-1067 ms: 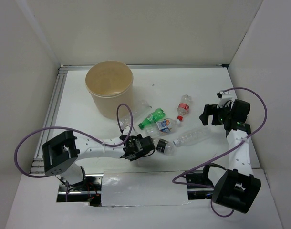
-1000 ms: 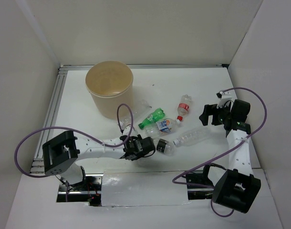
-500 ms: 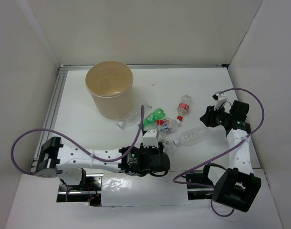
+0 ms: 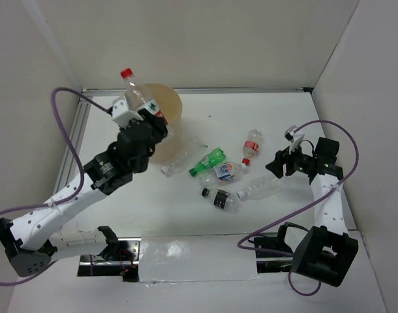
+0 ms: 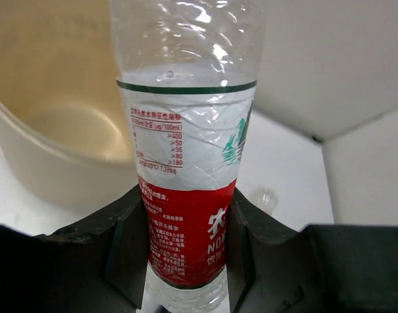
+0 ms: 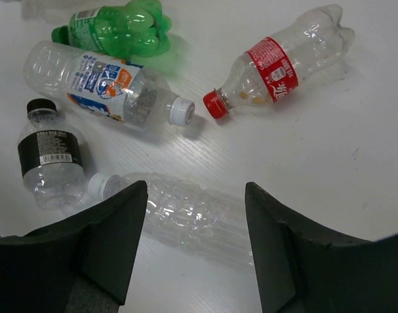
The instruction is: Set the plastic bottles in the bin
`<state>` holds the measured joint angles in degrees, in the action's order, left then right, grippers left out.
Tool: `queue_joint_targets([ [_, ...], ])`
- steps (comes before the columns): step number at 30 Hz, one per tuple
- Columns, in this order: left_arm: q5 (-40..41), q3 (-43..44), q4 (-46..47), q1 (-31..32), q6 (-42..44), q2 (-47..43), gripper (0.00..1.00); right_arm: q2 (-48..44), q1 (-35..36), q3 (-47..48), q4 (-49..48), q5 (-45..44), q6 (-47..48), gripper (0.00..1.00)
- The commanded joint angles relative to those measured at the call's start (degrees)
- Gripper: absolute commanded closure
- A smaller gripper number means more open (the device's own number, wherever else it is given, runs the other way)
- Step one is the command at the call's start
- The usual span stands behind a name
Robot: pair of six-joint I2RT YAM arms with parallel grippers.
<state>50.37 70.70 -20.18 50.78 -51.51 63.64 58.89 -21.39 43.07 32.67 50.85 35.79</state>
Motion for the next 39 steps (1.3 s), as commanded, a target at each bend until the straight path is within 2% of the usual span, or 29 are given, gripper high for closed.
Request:
queue_joint_targets([
  [1, -5.6, 1.0, 12.2, -7.9, 10.5, -0.5, 1.0, 1.0, -0.2, 1.3, 3.8, 4.3, 6.1, 0.31],
  [3, -8.0, 3.0, 12.2, -11.2, 12.0, 0.7, 1.0, 1.6, -0.2, 1.3, 3.8, 4.3, 6.7, 0.3],
  [7, -10.9, 4.3, 12.2, -19.5, 14.6, 4.6, 0.93, 2.2, -0.2, 1.3, 3.2, 5.3, 6.7, 0.21],
  [10, -10.9, 5.8, 9.8, -22.8, 14.6, 8.7, 0.77, 2.7, 0.5, 1.3, 2.1, 5.3, 7.3, 0.08],
  [11, -10.9, 5.8, 9.8, -23.4, 14.6, 9.6, 0.63, 3.4, 1.5, 2.1, 2.1, 4.7, 8.8, 0.07],
  [12, -10.9, 5.8, 9.8, -23.9, 14.6, 11.1, 0.53, 4.0, 2.9, 2.8, 3.0, 4.7, 9.6, 0.05],
  [15, -12.7, 6.9, 9.8, -26.4, 14.1, 13.5, 0.26, 4.7, 6.0, 3.3, 4.6, 3.2, 14.9, 0.04],
  [17, -15.4, 8.2, 10.3, -27.8, 14.1, 15.7, 0.22, 4.7, 7.8, 3.3, 6.1, 2.3, 18.1, 0.04],
  [18, -16.7, 9.5, 10.9, -28.5, 15.2, 17.0, 0.18, 5.3, 9.7, 3.3, 7.8, 1.7, 24.9, 0.04],
  [19, -16.7, 10.4, 10.9, -28.5, 15.2, 17.0, 0.15, 5.3, 10.7, 3.3, 7.9, 1.7, 24.9, 0.04],
  [22, -17.4, 13.1, 10.3, -28.5, 17.8, 18.2, 0.12, 6.5, 14.1, 3.9, 12.7, 0.7, 34.9, 0.03],
  [24, -18.0, 12.5, 12.0, -26.2, 21.8, 16.9, 0.0, 7.0, 16.5, 4.4, 16.4, -0.1, 42.0, 0.03],
  [26, -18.0, 11.3, 12.7, -22.8, 24.9, 14.4, 0.0, 8.3, 18.0, 4.4, 20.3, -2.2, 48.3, 0.03],
  [28, -18.0, 9.0, 12.7, -17.7, 29.3, 12.4, 0.0, 8.9, 20.1, 4.4, 21.4, -4.9, 50.8, 0.03],
  [30, -18.5, 6.7, 11.1, -13.7, 29.9, 8.6, 0.0, 8.9, 21.6, 3.1, 20.2, -7.2, 52.5, 0.03],
  [31, -17.2, 3.2, 10.5, -8.7, 29.0, 7.2, 0.0, 9.4, 23.1, 1.6, 17.9, -9.7, 52.5, 0.04],
  [36, -10.7, -9.1, 6.1, 7.0, 22.9, 2.3, 0.0, 9.4, 26.8, -1.6, 11.8, -18.1, 52.5, 0.04],
  [39, -8.0, -13.7, 1.7, 14.8, 13.6, 2.3, 0.0, 10.9, 28.1, -2.9, 10.4, -22.9, 52.5, 0.04],
])
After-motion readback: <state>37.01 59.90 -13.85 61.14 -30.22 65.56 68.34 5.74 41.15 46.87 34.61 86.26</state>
